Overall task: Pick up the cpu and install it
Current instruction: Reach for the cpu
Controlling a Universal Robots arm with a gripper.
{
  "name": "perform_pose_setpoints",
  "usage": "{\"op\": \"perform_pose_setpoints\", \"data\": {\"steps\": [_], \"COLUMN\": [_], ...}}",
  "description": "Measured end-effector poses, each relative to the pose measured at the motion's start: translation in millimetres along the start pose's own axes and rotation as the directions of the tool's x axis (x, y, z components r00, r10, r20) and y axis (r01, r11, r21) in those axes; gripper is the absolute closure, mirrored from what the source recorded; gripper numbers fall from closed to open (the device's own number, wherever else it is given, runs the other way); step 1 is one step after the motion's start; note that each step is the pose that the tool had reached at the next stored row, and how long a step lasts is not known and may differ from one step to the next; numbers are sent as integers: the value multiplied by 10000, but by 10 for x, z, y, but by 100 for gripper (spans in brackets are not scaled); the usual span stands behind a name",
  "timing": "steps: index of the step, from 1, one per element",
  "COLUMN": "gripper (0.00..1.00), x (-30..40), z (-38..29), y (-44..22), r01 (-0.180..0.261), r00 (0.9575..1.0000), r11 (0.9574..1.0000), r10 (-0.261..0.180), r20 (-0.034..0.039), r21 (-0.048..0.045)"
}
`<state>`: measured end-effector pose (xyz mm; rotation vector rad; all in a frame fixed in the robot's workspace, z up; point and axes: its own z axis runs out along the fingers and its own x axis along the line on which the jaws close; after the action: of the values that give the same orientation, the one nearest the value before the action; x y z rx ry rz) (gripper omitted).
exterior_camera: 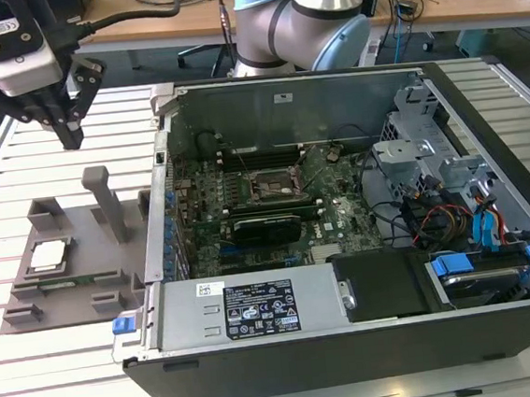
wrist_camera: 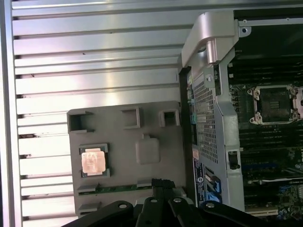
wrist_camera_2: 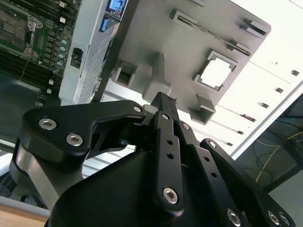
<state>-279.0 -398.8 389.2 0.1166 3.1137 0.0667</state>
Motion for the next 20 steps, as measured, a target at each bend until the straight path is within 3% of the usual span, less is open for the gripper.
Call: {"op": "perform_pose_setpoints", "data": {"steps": [7, 11, 18, 20], "gripper": [89, 89, 89, 89], "x": [140, 254, 541, 596], "z": [0, 0, 0, 0], "y": [-11, -19, -41, -45], "r01": [1, 0, 0, 0], "r00": [10000, 10000, 10000, 10000], "r11": [10000, 10000, 10000, 10000], "r10": [-1, 0, 0, 0], "r20": [1, 0, 0, 1], "r21": [5, 7, 8, 7]}}
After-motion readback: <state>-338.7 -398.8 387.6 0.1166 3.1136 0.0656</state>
